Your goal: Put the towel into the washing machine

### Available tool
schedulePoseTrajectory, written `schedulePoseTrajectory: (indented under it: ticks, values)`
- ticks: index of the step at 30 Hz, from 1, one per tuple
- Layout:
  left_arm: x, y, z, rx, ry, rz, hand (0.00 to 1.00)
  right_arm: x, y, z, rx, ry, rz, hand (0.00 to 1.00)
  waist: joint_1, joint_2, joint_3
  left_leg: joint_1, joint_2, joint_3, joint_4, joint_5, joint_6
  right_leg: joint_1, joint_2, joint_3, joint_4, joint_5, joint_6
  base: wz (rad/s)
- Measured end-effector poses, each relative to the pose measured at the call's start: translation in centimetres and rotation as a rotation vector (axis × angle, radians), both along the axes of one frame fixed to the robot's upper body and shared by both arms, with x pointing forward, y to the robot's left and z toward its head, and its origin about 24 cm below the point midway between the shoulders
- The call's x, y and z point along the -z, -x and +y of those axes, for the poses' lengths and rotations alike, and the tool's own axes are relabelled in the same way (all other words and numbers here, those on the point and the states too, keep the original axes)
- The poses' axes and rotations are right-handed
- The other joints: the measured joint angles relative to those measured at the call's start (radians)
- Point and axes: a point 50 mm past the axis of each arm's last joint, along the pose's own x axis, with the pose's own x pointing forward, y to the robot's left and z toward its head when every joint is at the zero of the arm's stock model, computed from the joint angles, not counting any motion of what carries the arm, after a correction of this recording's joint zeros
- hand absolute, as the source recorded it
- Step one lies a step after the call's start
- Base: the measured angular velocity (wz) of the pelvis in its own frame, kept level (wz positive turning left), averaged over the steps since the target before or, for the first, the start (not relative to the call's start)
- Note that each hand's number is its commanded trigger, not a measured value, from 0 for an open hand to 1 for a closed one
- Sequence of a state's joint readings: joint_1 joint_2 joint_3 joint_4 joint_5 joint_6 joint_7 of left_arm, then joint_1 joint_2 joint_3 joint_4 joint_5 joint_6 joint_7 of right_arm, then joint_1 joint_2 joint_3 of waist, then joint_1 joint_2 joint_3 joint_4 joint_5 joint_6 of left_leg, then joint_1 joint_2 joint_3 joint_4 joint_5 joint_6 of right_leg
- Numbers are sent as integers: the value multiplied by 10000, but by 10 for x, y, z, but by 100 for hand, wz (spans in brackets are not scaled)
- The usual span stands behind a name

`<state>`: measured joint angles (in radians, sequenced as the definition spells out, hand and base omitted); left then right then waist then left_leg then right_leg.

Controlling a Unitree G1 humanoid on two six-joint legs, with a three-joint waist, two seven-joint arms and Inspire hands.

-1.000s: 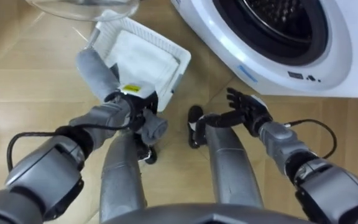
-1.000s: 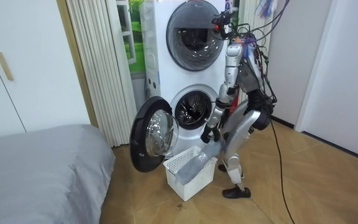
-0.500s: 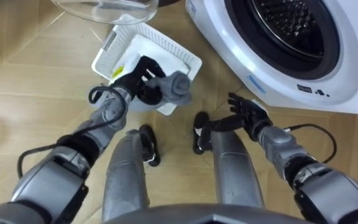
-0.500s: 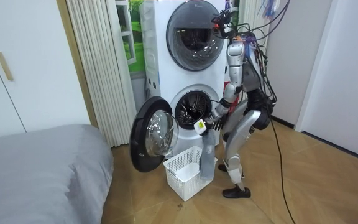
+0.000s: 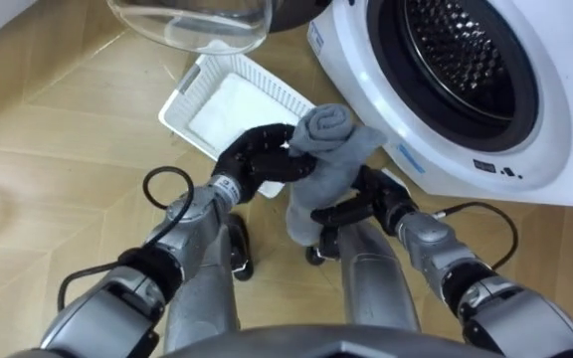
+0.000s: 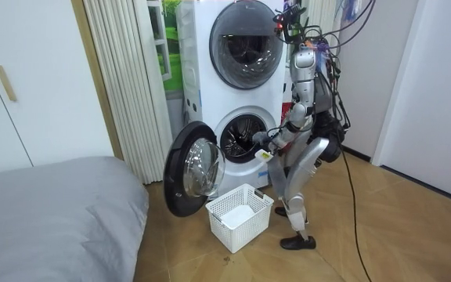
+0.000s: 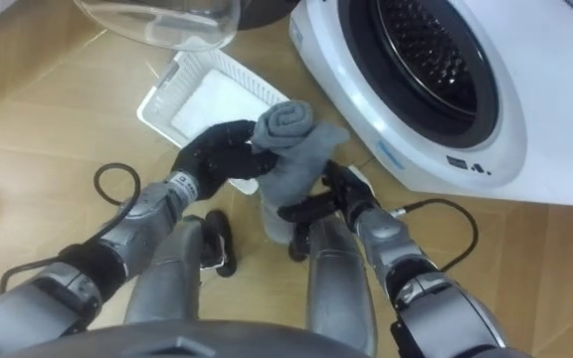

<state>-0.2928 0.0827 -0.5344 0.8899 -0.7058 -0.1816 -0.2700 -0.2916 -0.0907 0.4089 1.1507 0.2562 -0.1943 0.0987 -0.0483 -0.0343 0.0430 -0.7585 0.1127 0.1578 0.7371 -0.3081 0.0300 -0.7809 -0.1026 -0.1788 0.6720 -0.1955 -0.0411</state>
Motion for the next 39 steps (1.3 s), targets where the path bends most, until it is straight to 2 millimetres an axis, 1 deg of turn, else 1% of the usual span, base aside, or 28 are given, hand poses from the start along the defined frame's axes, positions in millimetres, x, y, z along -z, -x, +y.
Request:
schedulePoseTrajectory:
  ticks: [5, 8, 15, 16, 17, 18, 22, 24, 27, 33, 39]
  values:
    - [-12, -2, -10, 623, 678, -590, 100, -1, -1, 1, 66, -113, -33, 0, -28, -38, 13, -6, 16, 32, -47, 0, 1, -7, 12, 25, -40, 0, 2, 0]
    - [-14, -2, -12, 845, 857, -721, 100, -1, -1, 1, 224, -266, -9, 0, -40, -39, 13, -23, 67, 29, -57, -1, -2, 8, 71, 21, -119, 21, -4, 0]
    - [-18, -5, -14, 1023, 1424, -582, 100, 0, 0, 0, 312, -304, 92, 0, -81, -38, 14, -23, 97, -4, -89, 3, -13, 20, 105, 14, -162, 28, -13, 0]
    - [-18, -6, -14, 1040, 1544, -582, 100, 0, 0, 0, 288, -282, 113, 40, -104, -37, 14, -20, 100, -10, -89, 3, -13, 27, 106, 8, -165, 28, -14, 0]
    - [-18, -6, -14, 1019, 1628, -567, 100, 1, 0, 0, 278, -271, 135, 60, -118, -36, 15, -19, 101, -11, -89, 3, -13, 28, 107, 7, -167, 28, -14, 0]
    - [-19, -6, -14, 972, 1746, -553, 100, 1, 0, 0, 260, -256, 175, 100, -136, -36, 16, -20, 104, -22, -89, 3, -14, 29, 114, 8, -175, 29, -16, 0]
    - [-22, -7, -16, 825, 2146, -489, 100, 1, 0, 1, 291, -306, 178, 100, -125, -5, 35, -22, 147, -61, -90, 0, -37, 74, 178, -11, -269, 53, -35, 0]
    - [-25, -9, -17, 638, 2551, -463, 100, 3, 3, 0, 420, -317, 249, 100, -107, -2, 36, -26, 148, -102, -112, 7, -54, 98, 180, -66, -319, 67, -47, 2]
    - [-29, -10, -21, 446, 3063, -490, 100, 2, 2, 0, 437, -254, 167, 100, -28, 0, 37, -37, 142, -119, -137, 5, -56, 95, 166, -102, -339, 65, -48, 1]
    - [-29, -10, -25, 16, 3868, -146, 100, -2, -3, 2, 293, -89, -70, 100, 153, 7, 38, -34, 129, -125, -236, 20, -75, 93, 172, -141, -423, 64, -48, 0]
    - [-23, -5, -20, -976, 4962, 468, 100, -3, -4, -1, 489, -139, -117, 100, 218, 17, 33, -30, 124, -122, -286, 23, -82, 95, 196, -164, -477, 65, -49, 0]
